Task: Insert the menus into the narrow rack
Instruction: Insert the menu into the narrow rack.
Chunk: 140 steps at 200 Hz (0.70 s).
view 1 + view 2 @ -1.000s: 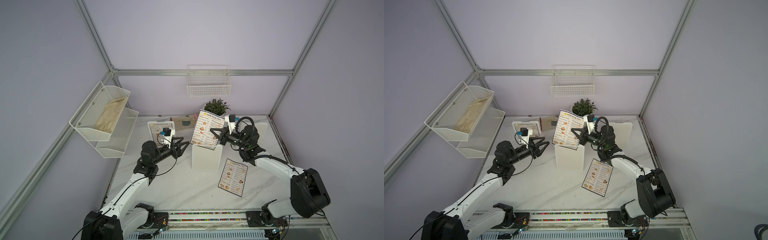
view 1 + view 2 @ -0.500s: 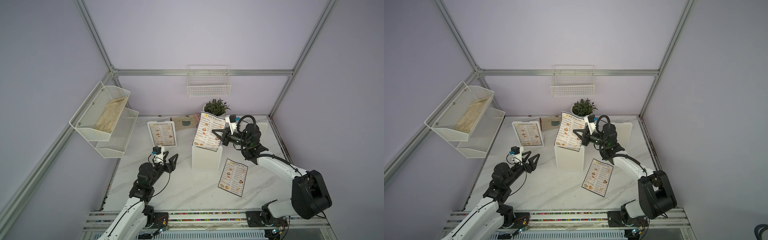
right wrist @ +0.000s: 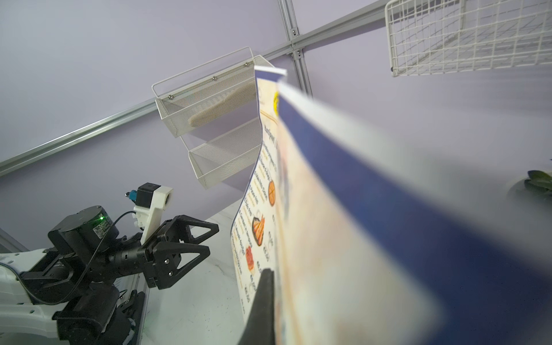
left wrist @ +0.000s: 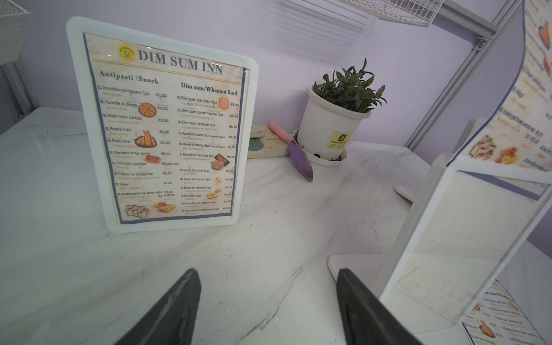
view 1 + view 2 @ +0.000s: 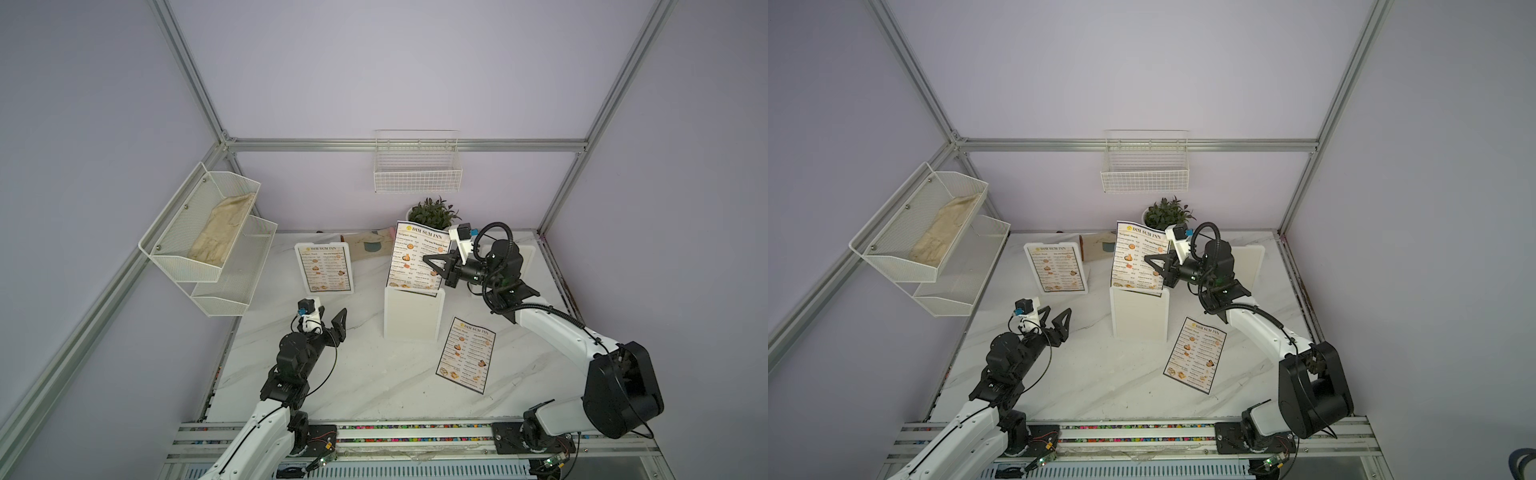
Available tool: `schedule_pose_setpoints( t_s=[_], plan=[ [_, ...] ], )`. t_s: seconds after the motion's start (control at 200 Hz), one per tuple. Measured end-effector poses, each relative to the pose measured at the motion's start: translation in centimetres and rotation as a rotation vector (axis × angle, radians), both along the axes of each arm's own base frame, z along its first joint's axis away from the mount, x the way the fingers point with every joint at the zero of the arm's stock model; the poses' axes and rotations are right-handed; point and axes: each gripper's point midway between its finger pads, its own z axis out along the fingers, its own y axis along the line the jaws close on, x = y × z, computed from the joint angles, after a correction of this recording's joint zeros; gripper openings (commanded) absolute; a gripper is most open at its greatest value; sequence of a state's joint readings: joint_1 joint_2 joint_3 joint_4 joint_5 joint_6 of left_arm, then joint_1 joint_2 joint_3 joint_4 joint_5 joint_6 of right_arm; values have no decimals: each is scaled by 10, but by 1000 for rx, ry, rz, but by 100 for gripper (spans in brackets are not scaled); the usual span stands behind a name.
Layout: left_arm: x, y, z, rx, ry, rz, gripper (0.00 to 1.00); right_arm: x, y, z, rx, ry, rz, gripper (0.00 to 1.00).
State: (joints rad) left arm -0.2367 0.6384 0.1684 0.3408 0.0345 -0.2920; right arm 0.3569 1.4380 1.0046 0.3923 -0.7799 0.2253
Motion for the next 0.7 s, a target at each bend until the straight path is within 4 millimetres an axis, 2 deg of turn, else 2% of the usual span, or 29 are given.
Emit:
schedule_pose_setpoints(
  t_s=[0.19, 0.475, 0.7],
  plan=[
    [-2, 3, 1, -6, -17, 18, 76, 0, 0, 1, -9, 0, 1, 0],
    [0, 3, -7, 1, 13, 16, 75, 1, 0, 0, -30, 5, 2, 0],
    [0, 2, -8, 1, 14, 13, 75, 3, 0, 7, -37, -5, -6, 0]
  ],
)
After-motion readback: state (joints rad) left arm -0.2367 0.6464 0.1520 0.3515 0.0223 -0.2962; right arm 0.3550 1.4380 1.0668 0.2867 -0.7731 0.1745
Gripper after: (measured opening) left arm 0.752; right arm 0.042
